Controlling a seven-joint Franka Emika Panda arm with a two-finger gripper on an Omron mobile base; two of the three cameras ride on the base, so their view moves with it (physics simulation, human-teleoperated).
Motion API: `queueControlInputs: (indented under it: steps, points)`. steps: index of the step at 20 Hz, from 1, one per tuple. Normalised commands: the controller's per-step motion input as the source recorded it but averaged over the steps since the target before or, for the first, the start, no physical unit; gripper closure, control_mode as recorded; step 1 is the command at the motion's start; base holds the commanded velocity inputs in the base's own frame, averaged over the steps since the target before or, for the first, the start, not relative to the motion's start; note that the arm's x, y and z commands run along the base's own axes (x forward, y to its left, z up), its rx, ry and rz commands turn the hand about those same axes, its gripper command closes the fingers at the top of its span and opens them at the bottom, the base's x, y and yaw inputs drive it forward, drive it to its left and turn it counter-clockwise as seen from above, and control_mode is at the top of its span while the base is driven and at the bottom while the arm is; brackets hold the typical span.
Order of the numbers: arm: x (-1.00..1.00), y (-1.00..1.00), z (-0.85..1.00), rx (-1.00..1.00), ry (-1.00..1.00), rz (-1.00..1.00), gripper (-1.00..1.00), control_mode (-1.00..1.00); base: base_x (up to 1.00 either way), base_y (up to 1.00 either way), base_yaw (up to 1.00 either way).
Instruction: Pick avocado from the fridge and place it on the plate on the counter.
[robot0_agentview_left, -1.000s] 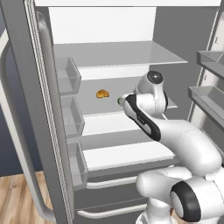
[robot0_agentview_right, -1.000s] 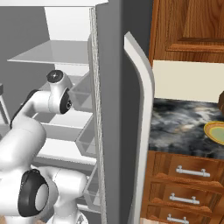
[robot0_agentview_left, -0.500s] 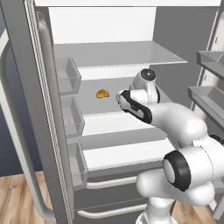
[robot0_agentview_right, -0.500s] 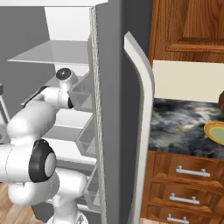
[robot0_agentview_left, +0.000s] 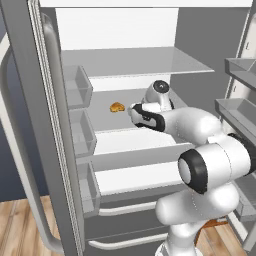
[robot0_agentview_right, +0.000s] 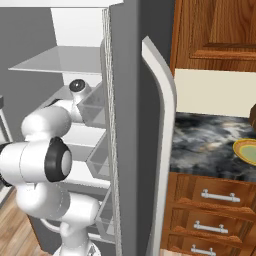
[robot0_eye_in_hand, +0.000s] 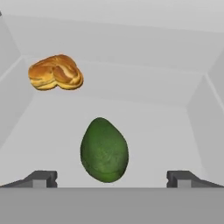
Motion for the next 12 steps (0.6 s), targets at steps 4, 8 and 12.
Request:
queueControlInputs:
  steps: [4,8,12]
  points:
    - [0.36,0.08,-0.08,0.00,0.00,0.00,-1.00,-1.00,0.00,0.00,0.00]
    - [0.25,0.00,-0.14,0.00,0.02,0.00,-1.00,-1.00,0.00,0.00,0.00]
    - [0.02,0.00,-0.22,0.00,0.05,0.00,-1.00,-1.00,0.00,0.00,0.00]
